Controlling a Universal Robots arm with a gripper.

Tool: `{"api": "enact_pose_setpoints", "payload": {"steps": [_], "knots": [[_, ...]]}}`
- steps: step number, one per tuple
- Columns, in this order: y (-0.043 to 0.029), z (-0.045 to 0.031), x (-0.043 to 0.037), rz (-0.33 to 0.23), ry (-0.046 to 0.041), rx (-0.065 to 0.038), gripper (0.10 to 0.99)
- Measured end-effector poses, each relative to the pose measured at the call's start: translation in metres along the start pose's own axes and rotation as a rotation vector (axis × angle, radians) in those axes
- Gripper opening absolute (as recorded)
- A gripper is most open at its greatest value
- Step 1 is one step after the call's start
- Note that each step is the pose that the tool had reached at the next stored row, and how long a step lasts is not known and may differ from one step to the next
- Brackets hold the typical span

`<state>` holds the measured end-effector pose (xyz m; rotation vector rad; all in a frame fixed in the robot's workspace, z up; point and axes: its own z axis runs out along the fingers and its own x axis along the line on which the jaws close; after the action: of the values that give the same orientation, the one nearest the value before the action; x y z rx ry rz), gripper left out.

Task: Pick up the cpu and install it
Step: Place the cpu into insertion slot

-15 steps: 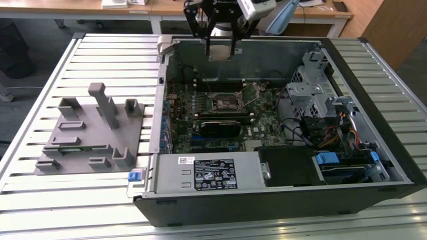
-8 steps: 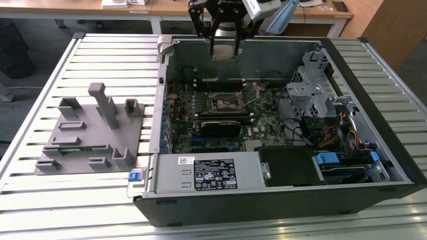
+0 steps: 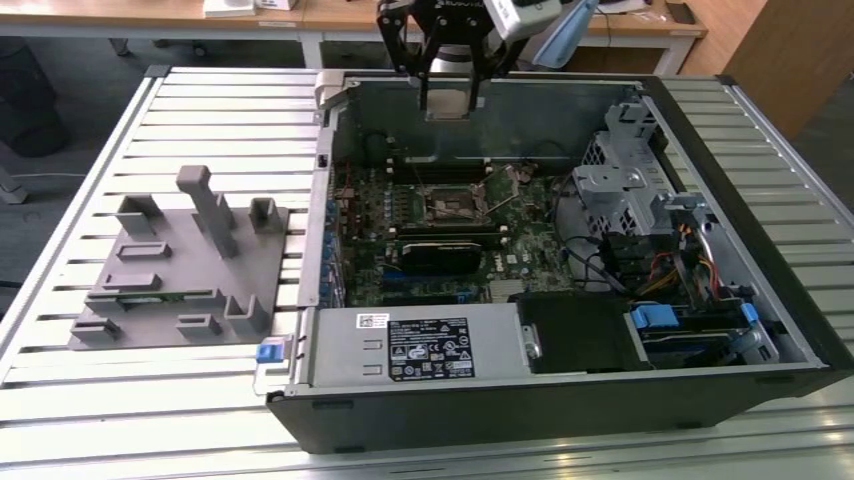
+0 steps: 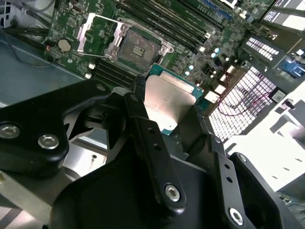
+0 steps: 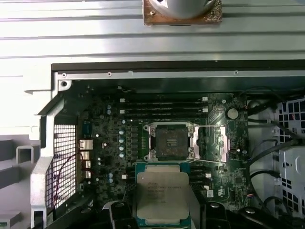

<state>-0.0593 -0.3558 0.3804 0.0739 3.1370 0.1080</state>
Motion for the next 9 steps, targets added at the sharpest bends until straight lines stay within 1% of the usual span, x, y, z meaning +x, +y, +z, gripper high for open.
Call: {"api": "enact_pose_setpoints", "payload": {"steps": [9], "knots": [[0.0000,0.0002,0.0000,0.097,-0.0066,0.000,0.525]]}}
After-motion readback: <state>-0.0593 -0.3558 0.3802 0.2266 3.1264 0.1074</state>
